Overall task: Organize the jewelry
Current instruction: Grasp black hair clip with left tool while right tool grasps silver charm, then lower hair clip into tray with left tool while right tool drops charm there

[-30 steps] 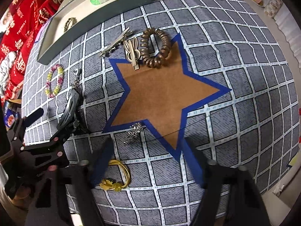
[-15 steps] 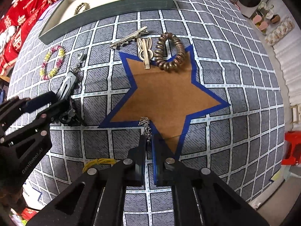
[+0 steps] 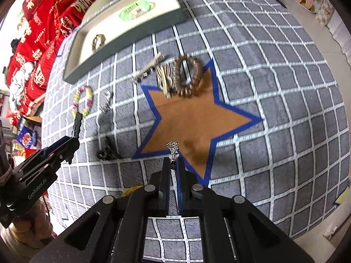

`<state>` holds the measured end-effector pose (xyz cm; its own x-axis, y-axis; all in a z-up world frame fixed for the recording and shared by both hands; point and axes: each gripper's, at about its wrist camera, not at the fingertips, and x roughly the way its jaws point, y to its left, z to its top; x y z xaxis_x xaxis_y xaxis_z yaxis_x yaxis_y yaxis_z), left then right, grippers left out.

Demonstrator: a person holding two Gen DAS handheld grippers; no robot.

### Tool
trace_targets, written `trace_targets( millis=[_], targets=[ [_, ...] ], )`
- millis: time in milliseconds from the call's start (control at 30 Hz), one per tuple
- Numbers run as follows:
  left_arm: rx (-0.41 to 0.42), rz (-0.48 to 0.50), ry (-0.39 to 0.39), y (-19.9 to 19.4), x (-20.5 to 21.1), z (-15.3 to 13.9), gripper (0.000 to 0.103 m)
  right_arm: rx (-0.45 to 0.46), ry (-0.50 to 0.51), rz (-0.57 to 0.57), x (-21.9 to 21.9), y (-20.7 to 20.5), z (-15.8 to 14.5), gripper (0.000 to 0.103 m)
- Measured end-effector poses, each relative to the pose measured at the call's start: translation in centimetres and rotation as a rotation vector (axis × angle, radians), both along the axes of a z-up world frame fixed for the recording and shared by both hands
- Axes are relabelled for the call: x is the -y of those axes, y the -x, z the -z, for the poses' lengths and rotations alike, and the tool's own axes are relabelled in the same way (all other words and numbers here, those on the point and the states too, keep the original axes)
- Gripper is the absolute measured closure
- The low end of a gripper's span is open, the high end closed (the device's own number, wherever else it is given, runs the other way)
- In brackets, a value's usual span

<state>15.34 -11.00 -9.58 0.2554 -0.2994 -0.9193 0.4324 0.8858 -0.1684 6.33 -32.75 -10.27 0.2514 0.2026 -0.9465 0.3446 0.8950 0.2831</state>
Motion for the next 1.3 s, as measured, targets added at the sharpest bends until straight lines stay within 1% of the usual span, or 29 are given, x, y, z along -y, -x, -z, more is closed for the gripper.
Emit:
trace_targets(
  millis=[133, 300, 533, 700, 967, 1100, 1167, 1300],
  targets=[
    [0.027, -0.041, 0.019, -1.3, -0.3, -1.4, 0.064, 0.029, -0.022, 0.008, 0.8, -1.0, -1.3, 0.098],
    [0.061, -0.082, 0.024, -3.1, -0.1, -3.2, 0.064, 0.073, -0.044, 0.010, 1.5, -3.2, -2.6, 0.098],
    [0.095, -0.124, 0.021, -6.0, 0.3, -5.0, 0.064, 0.158, -0.016, -0.038, 2.6, -7.9, -5.4, 0.098],
    [0.118, -0.167, 0.017, -8.8, 0.6, -6.1, 0.064, 0.199, -0.020, -0.058, 3.7, -11.3, -6.7, 0.098],
    [0.151, -0.225, 0.006, -13.1, 1.9, -6.7, 0.064, 0.230, -0.001, -0.131, 4.5, -17.0, -7.3, 0.098],
    [0.159, -0.252, 0.017, -15.7, 2.8, -6.7, 0.064, 0.240, 0.005, -0.174, 4.6, -20.2, -7.2, 0.098],
    [0.162, -0.254, 0.006, -17.0, 3.4, -6.4, 0.064, 0.246, 0.003, -0.193, 4.6, -22.0, -7.1, 0.098],
    [0.183, -0.251, -0.042, -19.3, 4.9, -5.2, 0.064, 0.254, -0.004, -0.215, 4.7, -25.2, -6.7, 0.098]
  ],
)
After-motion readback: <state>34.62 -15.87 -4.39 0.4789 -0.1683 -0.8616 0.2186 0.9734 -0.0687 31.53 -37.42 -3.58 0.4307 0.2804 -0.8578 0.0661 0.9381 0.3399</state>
